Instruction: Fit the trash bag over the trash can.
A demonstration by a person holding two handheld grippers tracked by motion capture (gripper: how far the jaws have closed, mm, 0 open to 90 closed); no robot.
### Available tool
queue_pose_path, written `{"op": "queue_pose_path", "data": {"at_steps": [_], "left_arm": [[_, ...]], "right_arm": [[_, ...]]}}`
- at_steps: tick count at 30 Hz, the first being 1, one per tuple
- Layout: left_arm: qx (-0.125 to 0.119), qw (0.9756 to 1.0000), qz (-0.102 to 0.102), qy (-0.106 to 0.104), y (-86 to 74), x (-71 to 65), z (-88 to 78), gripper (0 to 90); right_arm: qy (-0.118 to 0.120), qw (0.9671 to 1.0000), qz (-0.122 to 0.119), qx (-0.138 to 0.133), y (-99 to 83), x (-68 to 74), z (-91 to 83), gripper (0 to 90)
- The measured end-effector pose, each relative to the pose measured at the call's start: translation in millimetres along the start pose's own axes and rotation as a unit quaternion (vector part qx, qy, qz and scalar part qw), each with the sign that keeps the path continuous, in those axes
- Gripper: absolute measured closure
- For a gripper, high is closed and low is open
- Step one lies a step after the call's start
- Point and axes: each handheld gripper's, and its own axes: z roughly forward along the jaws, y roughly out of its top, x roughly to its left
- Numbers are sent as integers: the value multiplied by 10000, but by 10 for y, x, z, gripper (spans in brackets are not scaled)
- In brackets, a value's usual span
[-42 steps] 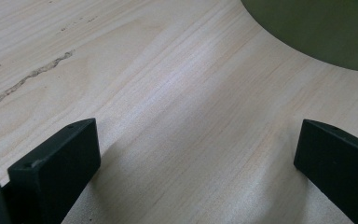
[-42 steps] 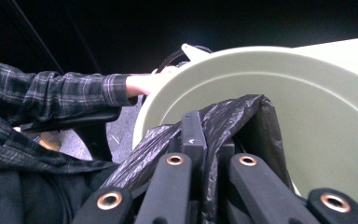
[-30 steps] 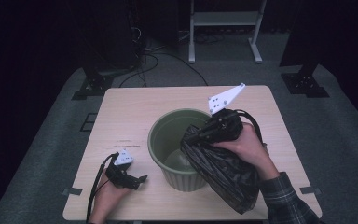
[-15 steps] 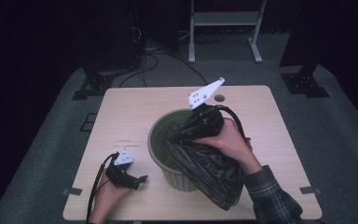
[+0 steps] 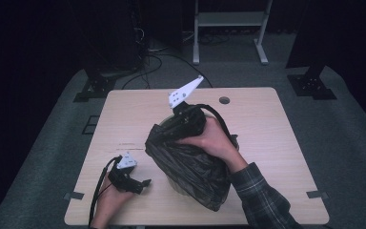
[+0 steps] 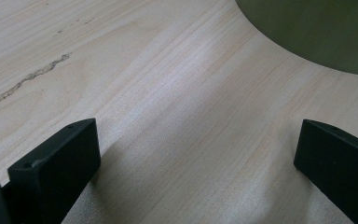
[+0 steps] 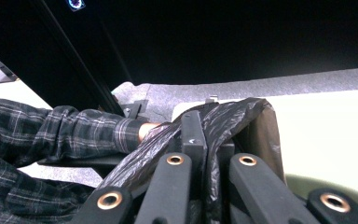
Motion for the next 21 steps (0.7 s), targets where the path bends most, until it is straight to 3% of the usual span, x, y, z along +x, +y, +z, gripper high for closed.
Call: {"op": "queue_pose_path", "data": {"at_steps": [7, 14, 21], "left_arm": [[-2, 10000, 6, 0, 0, -1, 1, 0], [3, 10000, 25, -11, 1, 0, 2, 0], [8, 10000, 27, -13, 2, -1, 2, 0]], "right_arm": [[200, 9997, 16, -104, 152, -84, 203, 885], [269, 9994, 3, -225, 236, -94, 279, 880], [-47, 9997, 155, -183, 66, -141, 148, 864]]}}
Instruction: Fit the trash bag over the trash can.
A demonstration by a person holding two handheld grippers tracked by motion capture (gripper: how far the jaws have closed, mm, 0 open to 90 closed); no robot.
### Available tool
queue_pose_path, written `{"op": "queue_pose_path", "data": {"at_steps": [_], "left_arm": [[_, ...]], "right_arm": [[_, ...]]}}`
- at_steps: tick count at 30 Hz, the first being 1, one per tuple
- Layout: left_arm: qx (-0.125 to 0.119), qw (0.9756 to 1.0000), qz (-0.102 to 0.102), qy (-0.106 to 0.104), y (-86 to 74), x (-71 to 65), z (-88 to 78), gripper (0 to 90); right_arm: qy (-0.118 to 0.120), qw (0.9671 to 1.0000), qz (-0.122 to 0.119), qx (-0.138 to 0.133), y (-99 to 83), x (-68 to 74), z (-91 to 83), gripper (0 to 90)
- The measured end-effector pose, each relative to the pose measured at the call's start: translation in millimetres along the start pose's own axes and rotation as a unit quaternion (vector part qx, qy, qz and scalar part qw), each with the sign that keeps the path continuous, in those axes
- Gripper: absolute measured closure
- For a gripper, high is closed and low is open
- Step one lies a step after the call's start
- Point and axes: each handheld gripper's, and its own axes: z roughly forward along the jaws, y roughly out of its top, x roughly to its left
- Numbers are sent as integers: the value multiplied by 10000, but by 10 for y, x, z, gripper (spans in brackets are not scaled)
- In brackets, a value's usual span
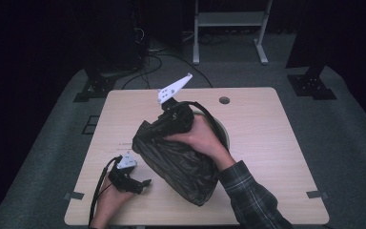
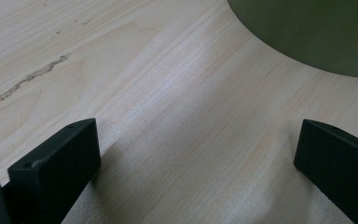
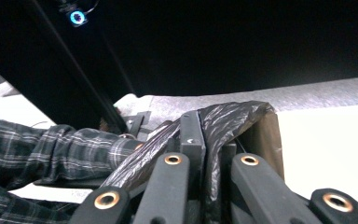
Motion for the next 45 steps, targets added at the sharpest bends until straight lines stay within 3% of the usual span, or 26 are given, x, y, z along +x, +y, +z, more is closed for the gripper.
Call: {"op": "queue_pose_path", "data": {"at_steps": [6, 14, 18, 24, 26, 33, 41, 45], "left_arm": [[0, 10000, -2, -1, 0, 0, 0, 0], [2, 10000, -2, 5, 1, -1, 0, 0], [1, 10000, -6, 4, 1, -1, 1, 0], [0, 10000, -8, 7, 1, -1, 0, 0], [1, 10000, -9, 6, 1, -1, 1, 0], [1, 10000, -7, 8, 1, -1, 1, 0], [0, 10000, -11, 11, 1, -2, 1, 0], [1, 10000, -9, 11, 2, -3, 1, 0]], "right_arm": [[-370, 9991, 186, 81, -203, -39, -234, 849], [-955, 9939, 397, 388, -398, -63, -487, 822], [-1174, 9912, 416, 455, -442, -76, -554, 768], [-1505, 9857, 441, 609, -472, -99, -595, 572], [-1567, 9845, 426, 662, -480, -106, -609, 519], [-1759, 9818, 445, 565, -500, -78, -785, 468], [-1783, 9818, 431, 494, -572, 23, -948, 445], [-1763, 9822, 412, 494, -667, 144, -1025, 431]]}}
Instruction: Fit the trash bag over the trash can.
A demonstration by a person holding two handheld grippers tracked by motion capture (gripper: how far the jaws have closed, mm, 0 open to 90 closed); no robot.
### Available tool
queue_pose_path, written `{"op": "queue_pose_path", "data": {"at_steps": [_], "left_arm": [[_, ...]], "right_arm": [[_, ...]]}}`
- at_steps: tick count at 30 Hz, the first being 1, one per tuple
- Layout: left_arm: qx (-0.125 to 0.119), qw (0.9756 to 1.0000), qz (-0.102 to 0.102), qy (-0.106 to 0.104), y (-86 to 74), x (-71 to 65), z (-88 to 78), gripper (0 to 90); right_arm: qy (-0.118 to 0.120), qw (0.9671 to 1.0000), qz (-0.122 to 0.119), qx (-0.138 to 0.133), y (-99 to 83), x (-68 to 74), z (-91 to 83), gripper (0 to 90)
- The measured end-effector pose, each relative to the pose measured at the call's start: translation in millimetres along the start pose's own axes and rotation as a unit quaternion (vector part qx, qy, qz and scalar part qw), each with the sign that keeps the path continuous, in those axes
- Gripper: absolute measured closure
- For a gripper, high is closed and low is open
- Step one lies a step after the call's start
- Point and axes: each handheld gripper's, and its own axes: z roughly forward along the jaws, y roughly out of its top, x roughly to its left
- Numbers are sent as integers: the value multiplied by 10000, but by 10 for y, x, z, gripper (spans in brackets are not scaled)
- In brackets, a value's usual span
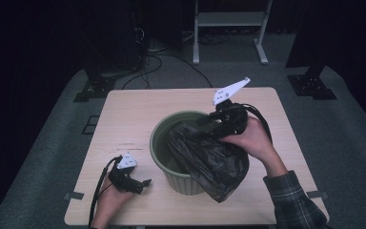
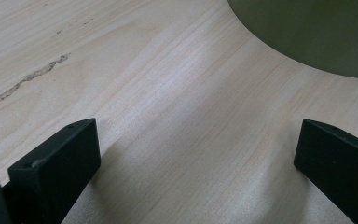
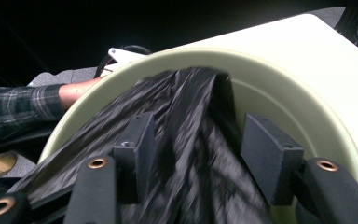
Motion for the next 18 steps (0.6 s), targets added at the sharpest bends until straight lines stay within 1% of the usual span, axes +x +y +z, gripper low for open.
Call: {"op": "queue_pose_path", "data": {"at_steps": [3, 7, 8, 9, 11, 12, 13, 14, 16, 18], "left_arm": [[1, 10000, 1, 0, 0, 0, 0, 0], [2, 10000, 0, 7, 0, -1, 0, 0], [0, 10000, -3, 8, 1, -2, 1, 0], [-1, 10000, -5, 10, 1, -3, 1, 0], [-2, 10000, -7, 10, 1, -3, 2, 0], [-3, 10000, -8, 11, 1, -4, 2, 0], [-3, 10000, -7, 10, 1, -3, 2, 0], [-2, 10000, -6, 9, 1, -3, 2, 0], [-3, 10000, -7, 10, 1, -3, 2, 0], [-2, 10000, -8, 11, 1, -3, 2, 0]], "right_arm": [[-58, 10000, 13, -24, -113, 60, -111, 430], [-6, 9998, 171, -102, -278, 99, -236, 431], [6, 9998, 213, -66, -315, 108, -248, 446], [22, 9997, 232, -19, -347, 116, -251, 480], [45, 9997, 240, 38, -387, 131, -249, 621], [163, 9995, 240, 76, -405, 129, -240, 713], [219, 9994, 239, 109, -411, 127, -225, 765], [212, 9994, 204, 155, -409, 124, -205, 828], [151, 9994, 182, 244, -384, 111, -160, 869], [73, 9994, 135, 299, -334, 92, -119, 881]]}}
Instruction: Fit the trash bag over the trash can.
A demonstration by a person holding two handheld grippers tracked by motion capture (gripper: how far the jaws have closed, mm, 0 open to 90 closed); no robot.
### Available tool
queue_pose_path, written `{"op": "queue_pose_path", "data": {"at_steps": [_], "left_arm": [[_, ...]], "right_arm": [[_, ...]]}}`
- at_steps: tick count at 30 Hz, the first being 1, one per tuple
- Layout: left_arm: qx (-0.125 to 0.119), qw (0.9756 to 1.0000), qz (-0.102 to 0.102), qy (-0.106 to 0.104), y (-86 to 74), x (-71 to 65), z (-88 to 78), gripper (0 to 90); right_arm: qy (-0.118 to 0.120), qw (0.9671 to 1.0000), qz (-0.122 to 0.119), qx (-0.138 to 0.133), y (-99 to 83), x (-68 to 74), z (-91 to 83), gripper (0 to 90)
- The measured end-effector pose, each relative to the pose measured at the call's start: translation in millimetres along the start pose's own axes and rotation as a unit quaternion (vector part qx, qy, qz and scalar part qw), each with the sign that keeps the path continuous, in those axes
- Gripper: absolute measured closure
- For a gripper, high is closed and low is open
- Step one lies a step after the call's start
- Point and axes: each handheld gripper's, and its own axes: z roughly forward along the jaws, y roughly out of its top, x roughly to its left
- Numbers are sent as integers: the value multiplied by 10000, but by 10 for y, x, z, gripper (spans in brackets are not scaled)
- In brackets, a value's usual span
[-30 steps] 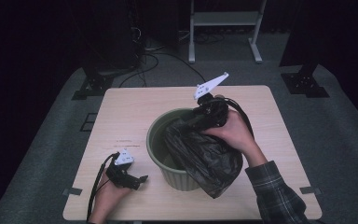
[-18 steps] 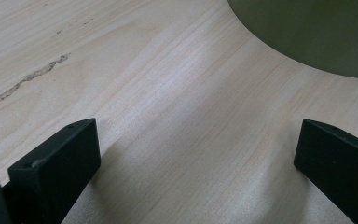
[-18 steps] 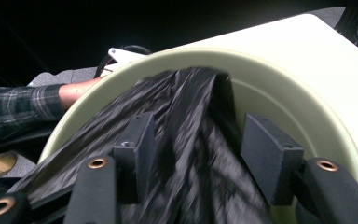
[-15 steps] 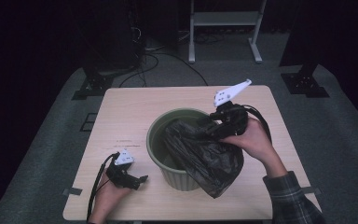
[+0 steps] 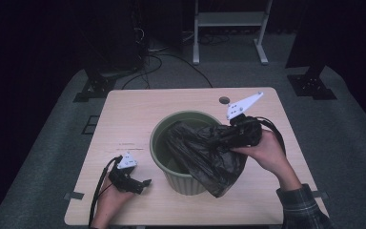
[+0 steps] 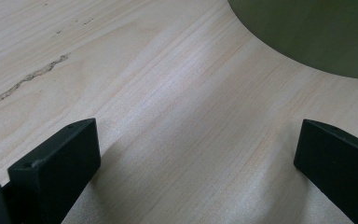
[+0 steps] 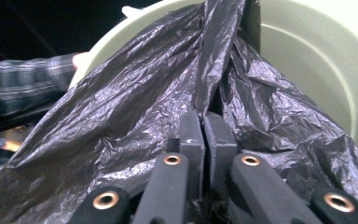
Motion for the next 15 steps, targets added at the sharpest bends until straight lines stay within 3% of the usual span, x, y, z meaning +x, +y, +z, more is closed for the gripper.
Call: {"op": "queue_pose_path", "data": {"at_steps": [5, 9, 15], "left_arm": [[-3, 10000, 1, -2, 0, 0, 0, 0], [0, 10000, 12, -12, 0, 0, 0, 0], [-3, 10000, 21, -23, 1, -1, 1, 0]], "right_arm": [[-210, 9995, -134, 191, 245, -28, 157, 886], [-218, 9987, -209, 413, 437, -60, 371, 886], [-236, 9974, -233, 635, 546, -94, 599, 889]]}}
